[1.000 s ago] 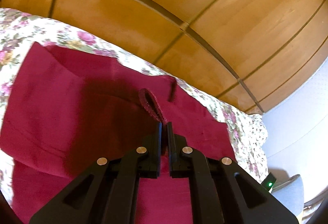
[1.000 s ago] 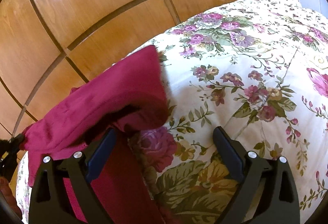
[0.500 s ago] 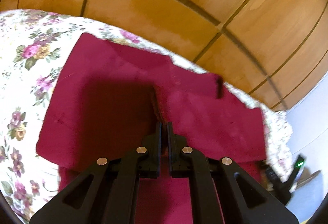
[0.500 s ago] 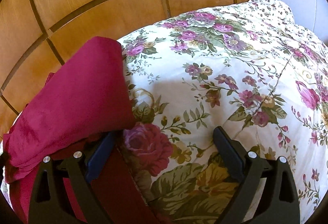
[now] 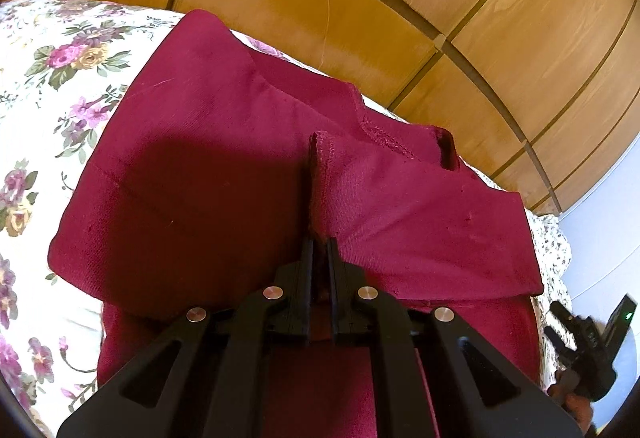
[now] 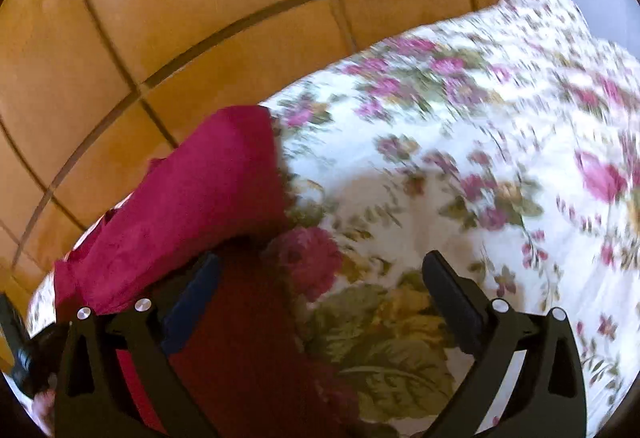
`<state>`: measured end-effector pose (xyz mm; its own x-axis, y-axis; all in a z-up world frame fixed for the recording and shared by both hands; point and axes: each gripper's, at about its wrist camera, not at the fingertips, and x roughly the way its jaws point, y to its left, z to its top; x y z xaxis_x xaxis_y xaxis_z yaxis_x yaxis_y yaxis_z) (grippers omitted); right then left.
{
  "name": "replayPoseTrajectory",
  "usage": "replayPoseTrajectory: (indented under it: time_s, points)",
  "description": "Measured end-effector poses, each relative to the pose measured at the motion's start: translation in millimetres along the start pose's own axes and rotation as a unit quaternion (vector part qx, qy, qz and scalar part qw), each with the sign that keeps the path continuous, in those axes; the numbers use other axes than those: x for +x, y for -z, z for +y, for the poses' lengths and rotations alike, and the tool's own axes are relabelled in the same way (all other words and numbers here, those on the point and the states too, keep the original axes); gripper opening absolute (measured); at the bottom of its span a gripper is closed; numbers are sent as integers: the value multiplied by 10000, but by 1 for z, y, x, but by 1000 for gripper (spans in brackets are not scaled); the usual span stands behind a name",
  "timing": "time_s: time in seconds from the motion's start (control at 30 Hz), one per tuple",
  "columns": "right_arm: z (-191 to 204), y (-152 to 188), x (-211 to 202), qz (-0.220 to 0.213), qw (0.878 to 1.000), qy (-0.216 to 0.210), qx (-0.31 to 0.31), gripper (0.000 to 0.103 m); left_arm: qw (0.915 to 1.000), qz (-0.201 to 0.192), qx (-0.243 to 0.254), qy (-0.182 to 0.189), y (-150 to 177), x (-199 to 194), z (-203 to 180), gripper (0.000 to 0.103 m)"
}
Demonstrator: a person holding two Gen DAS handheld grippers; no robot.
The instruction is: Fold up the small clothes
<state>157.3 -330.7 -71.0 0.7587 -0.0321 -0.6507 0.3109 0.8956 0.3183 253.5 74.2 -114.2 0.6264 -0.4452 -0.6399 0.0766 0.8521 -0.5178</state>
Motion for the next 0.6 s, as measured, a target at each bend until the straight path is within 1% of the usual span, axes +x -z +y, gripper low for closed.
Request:
replayPoseTrajectory:
  time_s: [0.1, 0.13, 0.23, 0.3, 0.37, 0.4, 0.43, 0.47, 0.5, 0.53, 0.6]
  points:
    - [20, -19, 5, -195, 9990, 190, -354, 101, 10000, -2, 2, -6, -1, 0, 0, 5]
    - [27, -29, 13, -170, 9988, 223, -411, 101, 10000, 1, 14, -27, -1, 1, -1, 5]
    - [43, -53, 39, -58, 9978, 125, -643, 101, 9999, 5, 73, -93, -1, 2, -4, 5]
    - [50, -65, 63, 114, 9956, 315, -874, 101, 10000, 0, 65, -76, -1, 3, -3, 5]
    - [47, -71, 90, 316, 9909, 761, -1062, 101, 10000, 2, 17, -26, -1, 3, -1, 5]
    - [40, -72, 102, 433, 9880, 1062, -1033, 101, 10000, 3, -8, -5, -1, 4, 0, 5]
    - [23, -71, 117, 639, 9853, 1358, -817, 101, 10000, 2, -9, -1, -1, 4, 1, 5]
    - [10, -68, 123, 757, 9878, 1235, -568, 101, 10000, 1, 6, -7, 0, 5, 1, 5]
    - [-5, -66, 126, 842, 9923, 891, -186, 101, 10000, 2, 44, -38, 0, 5, -1, 5]
    - [-13, -65, 125, 782, 9944, 709, 17, 101, 10000, -1, 62, -53, 0, 6, -1, 5]
    - [-8, -64, 124, 743, 9939, 812, -116, 101, 10000, -7, 70, -56, 0, 7, -1, 5]
